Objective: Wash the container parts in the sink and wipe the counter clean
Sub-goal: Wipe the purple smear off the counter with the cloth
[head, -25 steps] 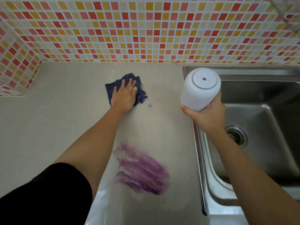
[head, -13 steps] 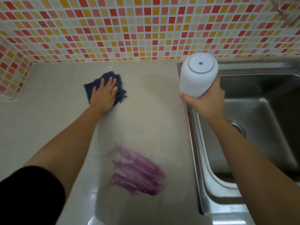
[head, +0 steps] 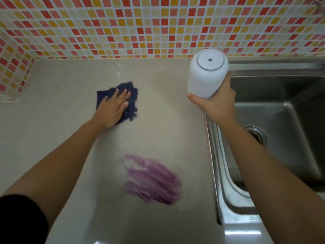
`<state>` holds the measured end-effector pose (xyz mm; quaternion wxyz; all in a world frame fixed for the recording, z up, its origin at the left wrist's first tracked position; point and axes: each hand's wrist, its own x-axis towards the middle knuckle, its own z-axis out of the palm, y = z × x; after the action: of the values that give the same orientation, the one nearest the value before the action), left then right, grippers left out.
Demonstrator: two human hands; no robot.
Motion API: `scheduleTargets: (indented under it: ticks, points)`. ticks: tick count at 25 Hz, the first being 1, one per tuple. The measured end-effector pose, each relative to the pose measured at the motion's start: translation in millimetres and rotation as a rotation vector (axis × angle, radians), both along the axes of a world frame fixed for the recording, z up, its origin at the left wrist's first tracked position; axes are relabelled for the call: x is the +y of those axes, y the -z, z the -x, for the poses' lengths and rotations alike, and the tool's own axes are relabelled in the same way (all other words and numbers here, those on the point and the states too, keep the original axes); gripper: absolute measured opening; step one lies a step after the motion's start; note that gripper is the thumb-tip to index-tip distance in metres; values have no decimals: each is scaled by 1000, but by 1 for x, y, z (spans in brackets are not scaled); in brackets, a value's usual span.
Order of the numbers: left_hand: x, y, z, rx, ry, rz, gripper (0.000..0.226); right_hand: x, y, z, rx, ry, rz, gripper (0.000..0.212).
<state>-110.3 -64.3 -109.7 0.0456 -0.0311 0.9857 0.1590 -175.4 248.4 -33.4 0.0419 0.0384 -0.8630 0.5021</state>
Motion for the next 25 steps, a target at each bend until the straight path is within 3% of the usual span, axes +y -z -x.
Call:
scheduleTargets:
  ticks: [2,4,7,10,12,16,20,22,25]
  points:
    - [20,-4,29,-76,-93,4,46,-10,5,-3,-14,-6,12,92]
    - [60,-6,27,-108,30,-34,47,-25,13,-9,-38,-15,17,92]
    - [73,-7,-52,-132,286,-150,50,-44,28,-21,-41,-57,1,94]
    - [22,-23,-156,-159,153,-352,50,-64,48,-36,-113,-123,11,91]
    - [-23,-24,-198,-157,-61,-211,39,-74,58,-46,-123,-149,23,91]
    - [-39,-6,-174,-116,-324,108,56,-82,61,-54,-139,-146,56,96]
    - [50,-4,-172,-98,-95,109,50,-67,59,-57,-150,-230,-139,126]
    - [79,0,-226,-81,-60,150,52,-38,55,-78,-177,-244,-349,115]
    - [80,-9,-298,-201,-336,175,69,21,53,-129,-125,-200,-499,85]
